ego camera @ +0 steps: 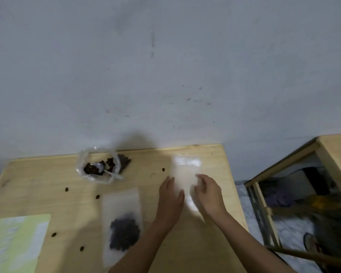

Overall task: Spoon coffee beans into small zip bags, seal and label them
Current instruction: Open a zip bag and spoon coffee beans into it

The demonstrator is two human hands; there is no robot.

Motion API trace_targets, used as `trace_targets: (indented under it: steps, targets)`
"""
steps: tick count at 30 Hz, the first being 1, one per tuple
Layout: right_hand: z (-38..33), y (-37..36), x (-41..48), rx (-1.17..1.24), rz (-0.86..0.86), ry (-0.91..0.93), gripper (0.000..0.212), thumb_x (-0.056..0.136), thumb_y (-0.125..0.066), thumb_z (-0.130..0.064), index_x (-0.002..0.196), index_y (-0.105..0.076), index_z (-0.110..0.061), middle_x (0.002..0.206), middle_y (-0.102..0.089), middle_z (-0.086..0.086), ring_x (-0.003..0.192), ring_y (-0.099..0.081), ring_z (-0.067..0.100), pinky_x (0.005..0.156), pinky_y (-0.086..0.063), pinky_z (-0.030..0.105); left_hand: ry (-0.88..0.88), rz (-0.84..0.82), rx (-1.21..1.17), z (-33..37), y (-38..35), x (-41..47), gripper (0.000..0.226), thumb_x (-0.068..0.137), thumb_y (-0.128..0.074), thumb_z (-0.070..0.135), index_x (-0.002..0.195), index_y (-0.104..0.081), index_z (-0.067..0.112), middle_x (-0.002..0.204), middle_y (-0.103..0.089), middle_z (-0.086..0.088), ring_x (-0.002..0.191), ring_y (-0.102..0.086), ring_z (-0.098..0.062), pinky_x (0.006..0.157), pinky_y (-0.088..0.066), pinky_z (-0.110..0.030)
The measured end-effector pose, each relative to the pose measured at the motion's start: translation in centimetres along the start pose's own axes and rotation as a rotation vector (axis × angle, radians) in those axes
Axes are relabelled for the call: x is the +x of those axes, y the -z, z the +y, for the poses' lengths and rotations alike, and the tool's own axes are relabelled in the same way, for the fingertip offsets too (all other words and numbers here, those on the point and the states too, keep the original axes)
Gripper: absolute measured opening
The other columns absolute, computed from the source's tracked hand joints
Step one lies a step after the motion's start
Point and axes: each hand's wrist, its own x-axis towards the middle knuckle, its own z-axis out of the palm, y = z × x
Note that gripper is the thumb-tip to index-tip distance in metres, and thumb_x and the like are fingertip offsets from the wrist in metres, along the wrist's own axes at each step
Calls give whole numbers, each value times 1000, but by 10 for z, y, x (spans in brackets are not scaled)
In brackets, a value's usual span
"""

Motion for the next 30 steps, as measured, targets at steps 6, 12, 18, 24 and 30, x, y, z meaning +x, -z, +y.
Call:
trace_targets:
  steps: [6, 12, 18, 24, 30]
  targets:
    - [2, 8, 2, 93, 123, -61, 34, 84, -62, -8, 118, -55, -9, 112, -53, 6, 101, -52, 18, 84, -35, 15, -54, 98, -31, 11, 0, 3, 41, 97, -46, 14, 137, -40, 6, 144, -40, -6, 132, -34, -12, 100, -13, -3]
    - [-13, 20, 7, 229, 219, -144, 37, 84, -66, -11, 118, -50, -10, 106, -48, 7, 78, -49, 13, 75, -40, 22, -143, 222, -150, 20, 6, -2, 35, 91, -54, 8, 125, -50, 12, 124, -50, -1, 108, -46, -3, 90, -32, 2]
    - [-50, 25, 0, 384, 222, -103, 35, 94, -50, -17, 128, -43, -17, 100, -50, 3, 75, -49, 9, 74, -35, 26, -224, 265, -389, 31, 33, -8, 38, 88, -59, 3, 119, -48, 22, 110, -51, 0, 93, -58, -9, 78, -48, -11]
    - [-107, 6, -14, 416, 105, 49, 40, 96, -43, -12, 135, -40, -21, 87, -49, -1, 74, -47, 10, 66, -39, 12, -194, 282, -492, 30, 117, -2, 43, 89, -60, 8, 128, -46, 17, 102, -58, 4, 76, -58, -2, 71, -48, -15]
    - [-166, -45, -32, 225, -26, 350, 44, 95, -49, -14, 138, -43, -19, 93, -43, -15, 78, -41, -8, 74, -37, 10, -157, 180, -455, 1, 222, -7, 17, 87, -62, 5, 102, -68, 9, 92, -69, -1, 83, -65, -5, 73, -50, -11]
